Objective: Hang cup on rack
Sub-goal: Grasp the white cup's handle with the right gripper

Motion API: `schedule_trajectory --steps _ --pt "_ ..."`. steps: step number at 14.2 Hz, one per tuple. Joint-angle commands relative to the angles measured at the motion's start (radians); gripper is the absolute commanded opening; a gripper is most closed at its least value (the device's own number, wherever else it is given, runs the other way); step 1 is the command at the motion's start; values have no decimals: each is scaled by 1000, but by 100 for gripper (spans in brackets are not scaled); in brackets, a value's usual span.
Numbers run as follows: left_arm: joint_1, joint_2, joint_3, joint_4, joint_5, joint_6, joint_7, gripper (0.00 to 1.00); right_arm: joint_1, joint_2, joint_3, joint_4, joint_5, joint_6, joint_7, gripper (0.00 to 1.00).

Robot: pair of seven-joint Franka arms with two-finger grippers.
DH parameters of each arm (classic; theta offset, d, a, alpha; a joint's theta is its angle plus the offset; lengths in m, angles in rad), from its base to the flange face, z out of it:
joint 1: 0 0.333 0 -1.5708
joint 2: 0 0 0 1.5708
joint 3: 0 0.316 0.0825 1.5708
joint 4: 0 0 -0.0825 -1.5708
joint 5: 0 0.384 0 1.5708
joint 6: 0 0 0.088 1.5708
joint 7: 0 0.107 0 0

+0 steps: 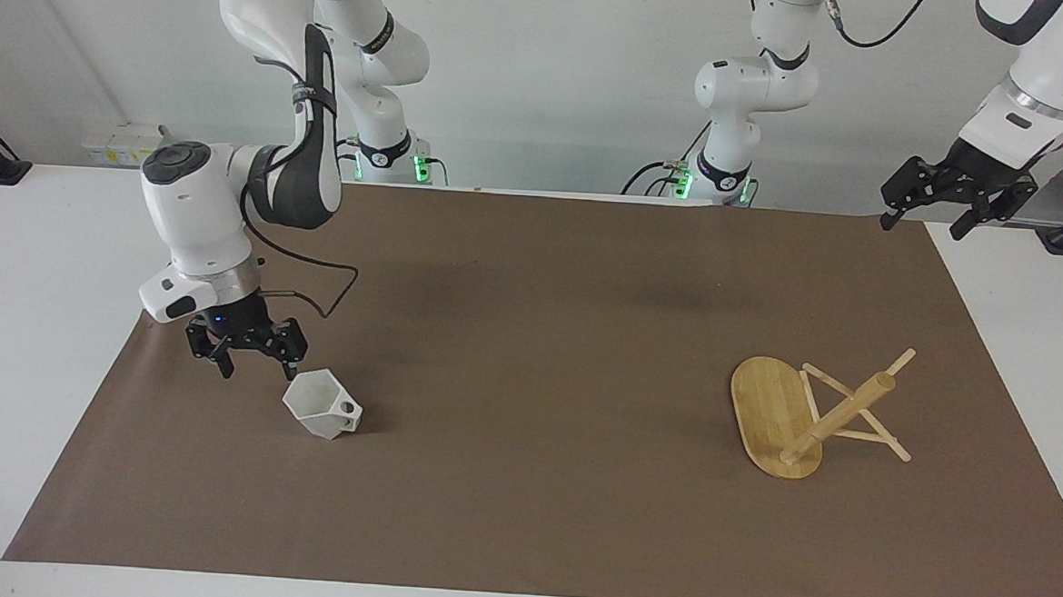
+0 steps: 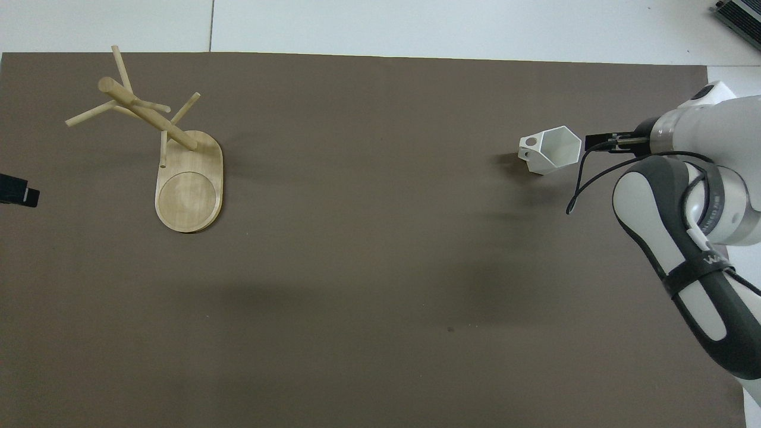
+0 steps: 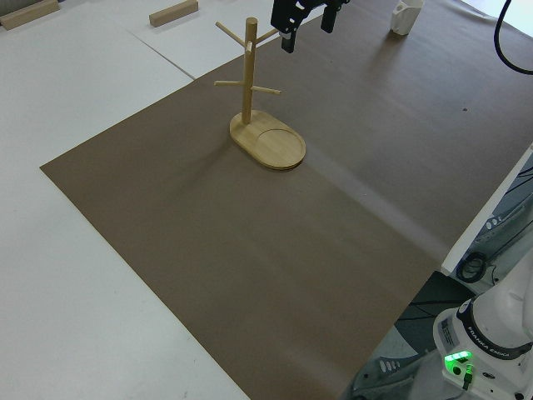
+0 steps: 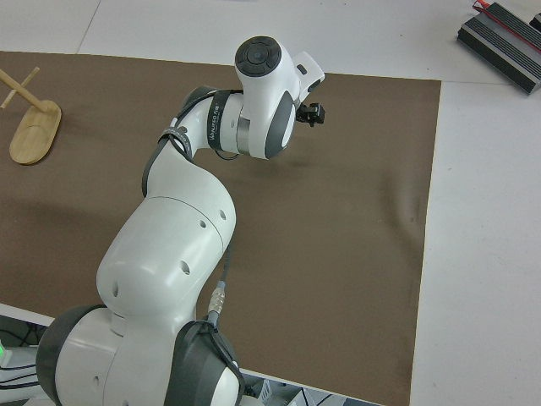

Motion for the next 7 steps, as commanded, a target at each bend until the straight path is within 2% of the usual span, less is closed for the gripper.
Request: schedule_trajectory --steps 1,7 --pt "8 -26 -6 -28 12 -3 -8 100 6 23 3 4 18 26 16 100" --pt "6 -26 -6 -28 12 -3 -8 100 0 54 1 -6 18 42 14 100"
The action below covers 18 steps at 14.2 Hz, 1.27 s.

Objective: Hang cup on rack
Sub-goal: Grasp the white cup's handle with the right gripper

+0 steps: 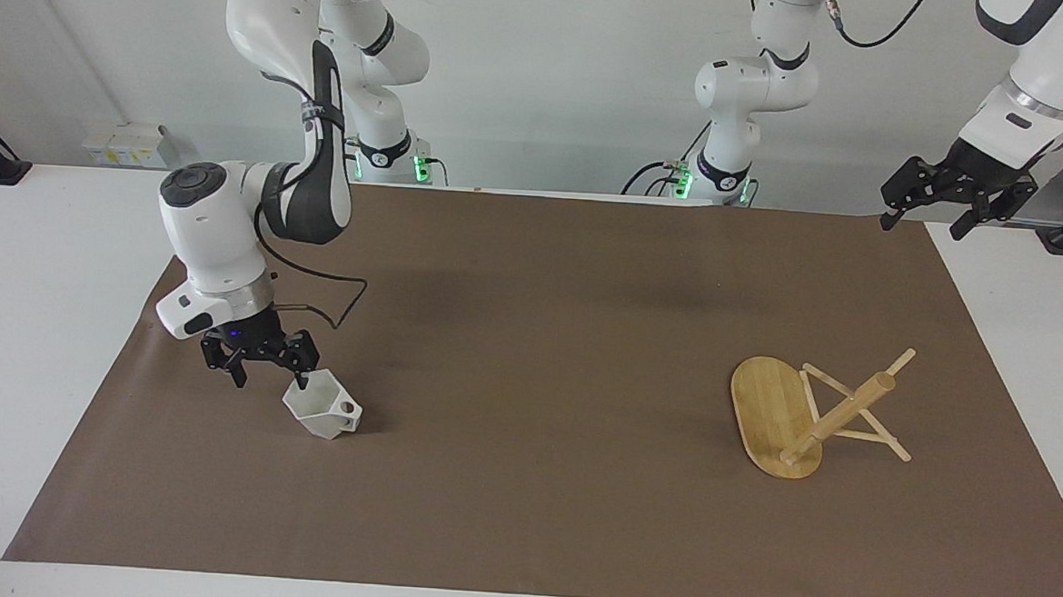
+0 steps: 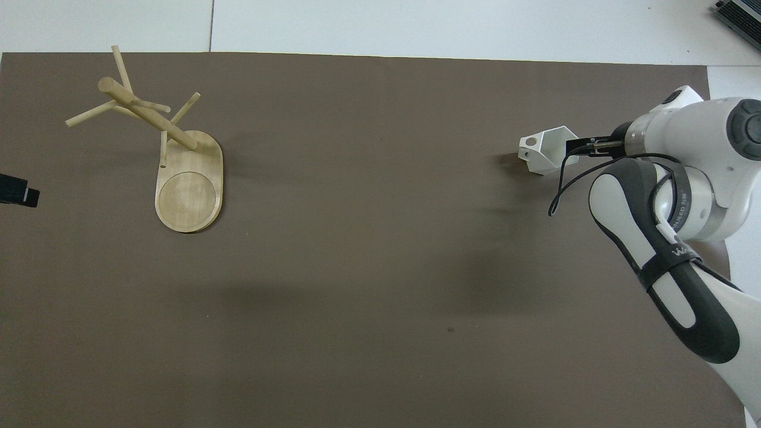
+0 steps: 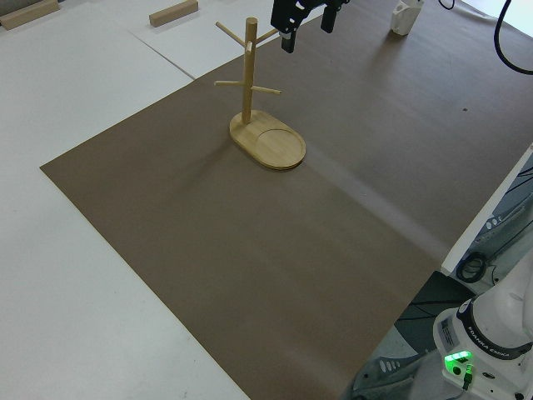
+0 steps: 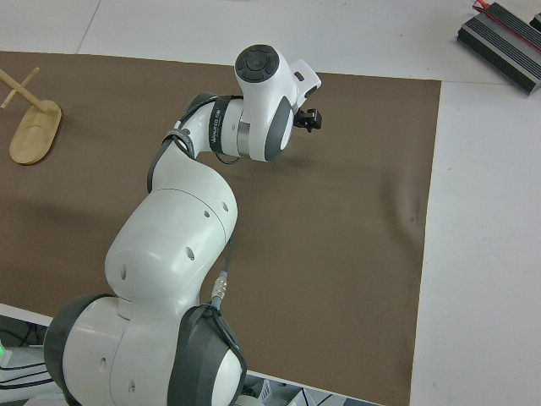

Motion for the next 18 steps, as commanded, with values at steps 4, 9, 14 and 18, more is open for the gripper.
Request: schedule_trajectory --steps 4,9,14,18 --pt "6 -27 -6 -28 12 -3 -8 100 -5 7 3 -7 18 12 15 99" --pt "6 -26 -6 -28 11 -3 -8 100 -3 7 4 -19 18 11 16 78" --pt "8 -27 -6 -28 12 -3 -8 100 -2 7 4 -19 21 11 16 44" --pt "8 -27 -6 -28 12 -3 -8 100 0 8 4 -16 21 11 16 8"
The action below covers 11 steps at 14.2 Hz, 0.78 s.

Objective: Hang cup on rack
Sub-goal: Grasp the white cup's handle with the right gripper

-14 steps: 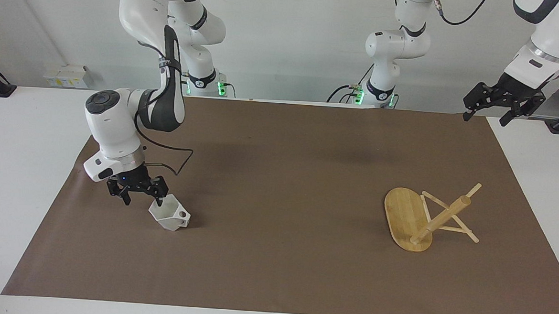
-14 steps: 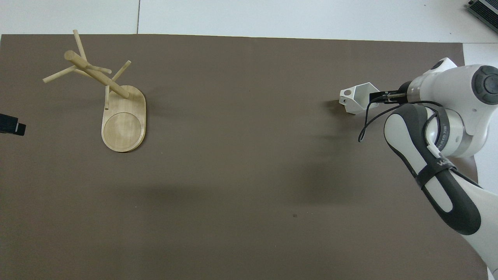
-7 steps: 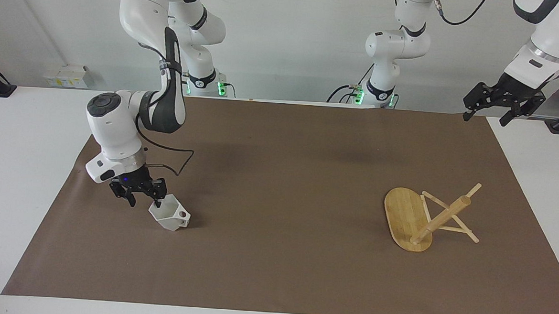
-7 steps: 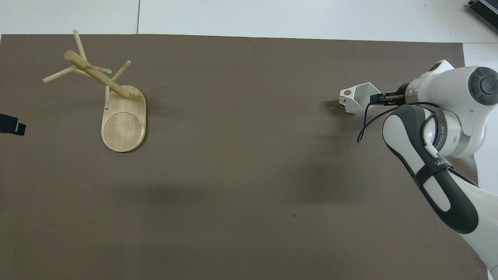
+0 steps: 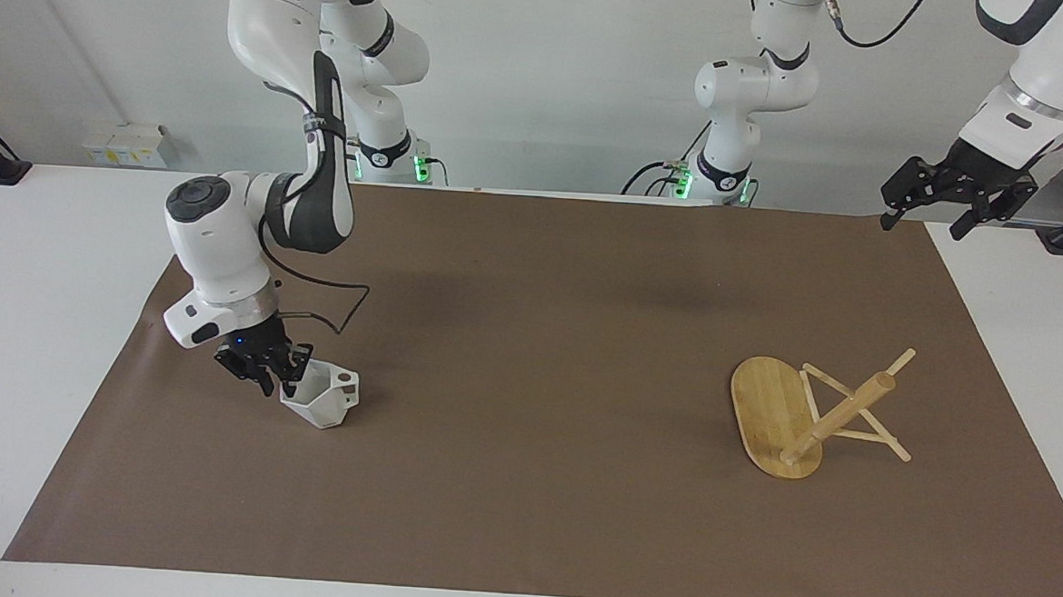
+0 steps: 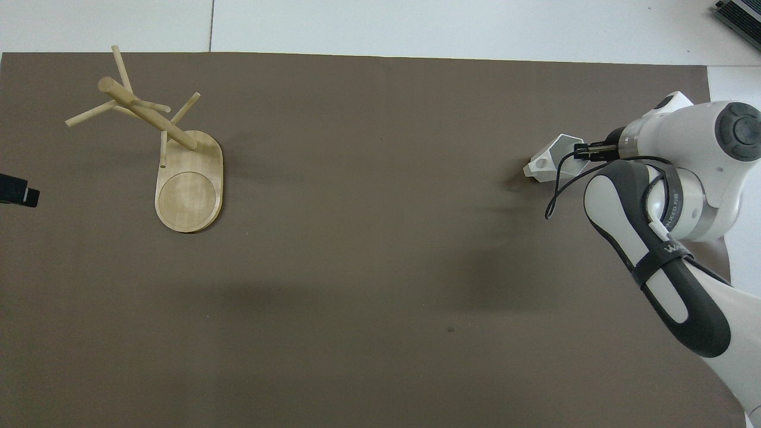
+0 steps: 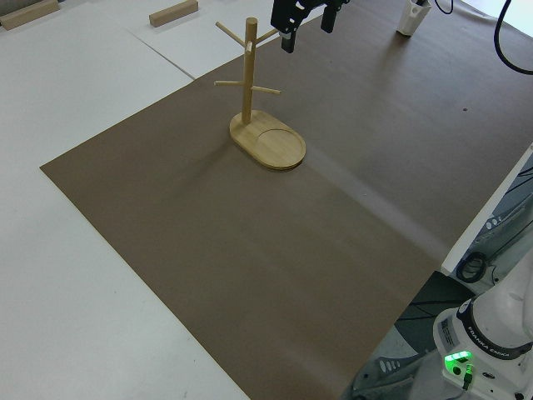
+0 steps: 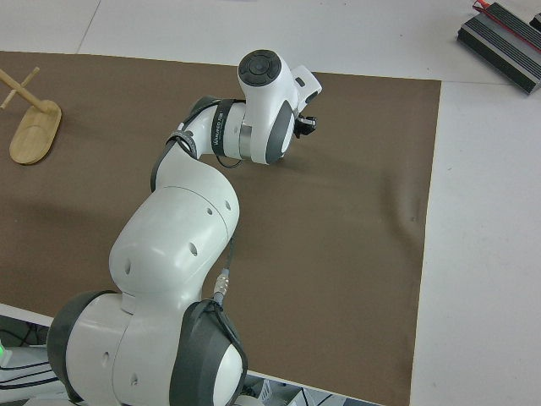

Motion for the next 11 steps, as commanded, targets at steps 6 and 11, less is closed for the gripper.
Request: schedule_trajectory --steps 6,11 --pt "8 -26 -6 -28 11 -3 -8 100 -2 -3 4 -2 15 3 15 0" --pt "8 -27 -6 -28 12 -5 -8 100 -2 -13 4 62 18 -110 14 0"
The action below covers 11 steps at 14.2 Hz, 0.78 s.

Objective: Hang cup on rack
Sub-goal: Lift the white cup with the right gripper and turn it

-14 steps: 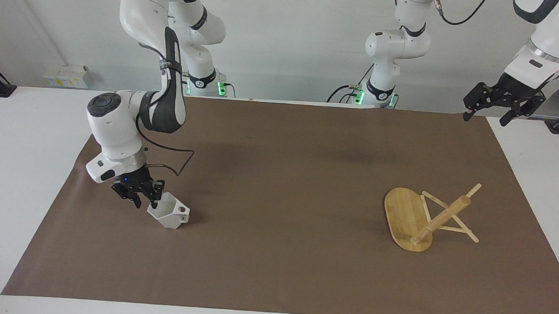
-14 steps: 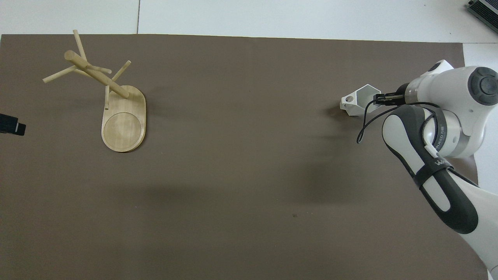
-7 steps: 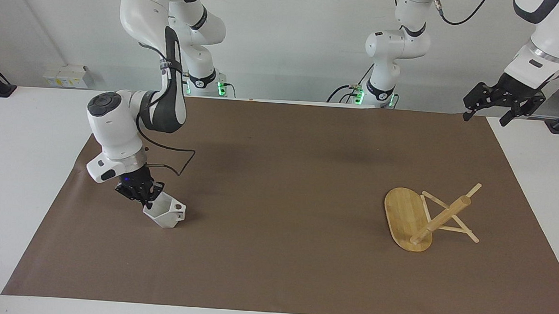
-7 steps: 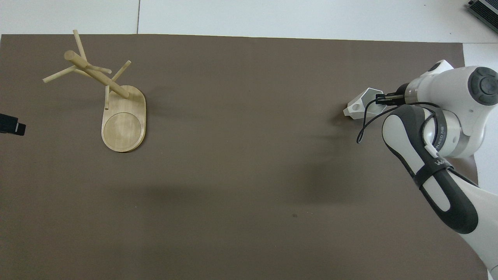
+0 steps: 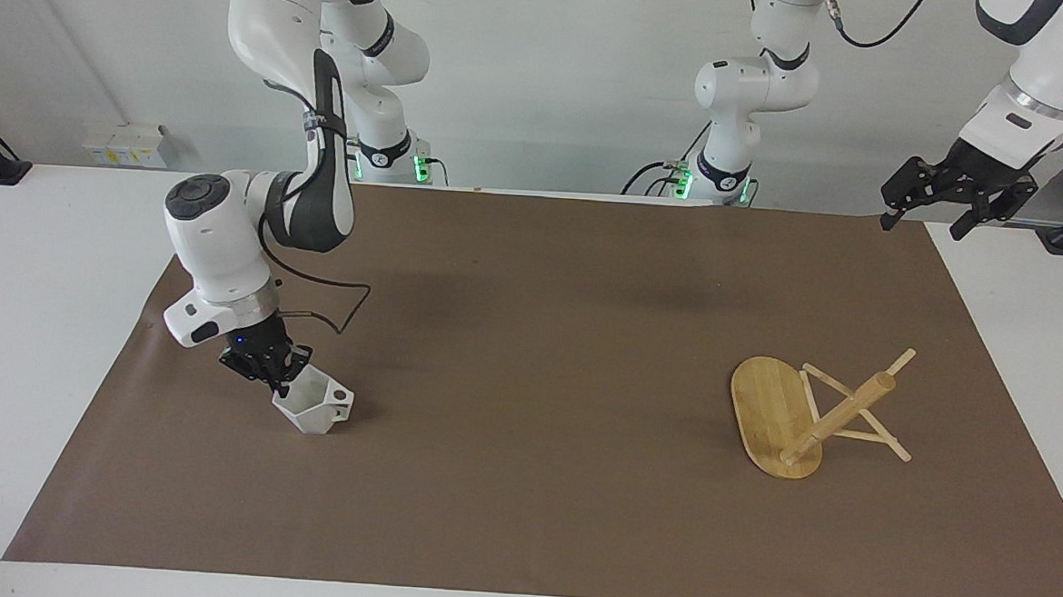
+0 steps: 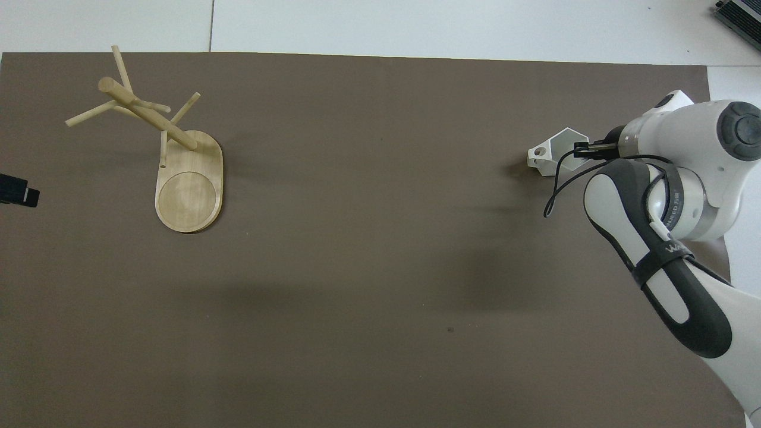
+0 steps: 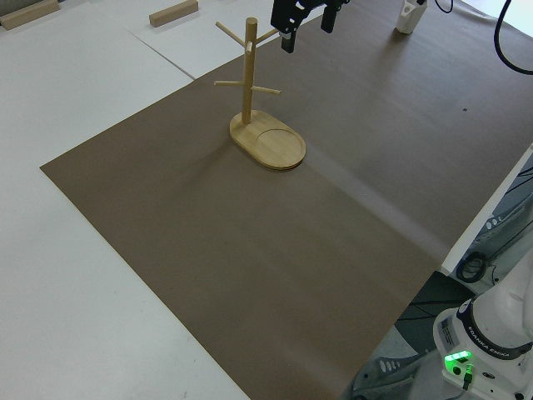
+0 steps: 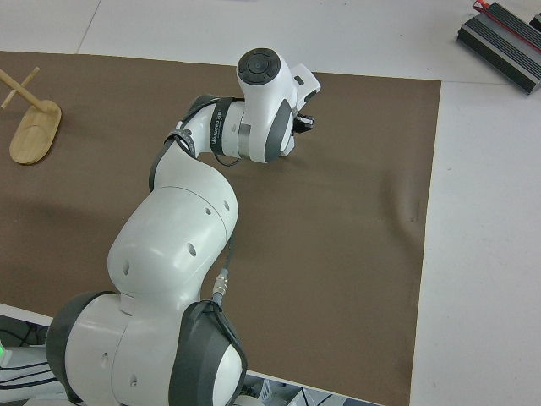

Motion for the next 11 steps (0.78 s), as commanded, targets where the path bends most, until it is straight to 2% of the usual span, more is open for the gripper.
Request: schedule_trajectory --steps 1,5,11 --pt "7 -26 -6 -28 12 -3 -8 100 -5 -15 3 83 7 -138 12 0" --pt "7 -27 -6 -28 12 -3 -8 100 -19 -75 -2 152 6 -307 5 0" --pt "7 -27 -6 -28 12 -3 -8 100 -59 -189 -8 180 -5 -524 -27 0"
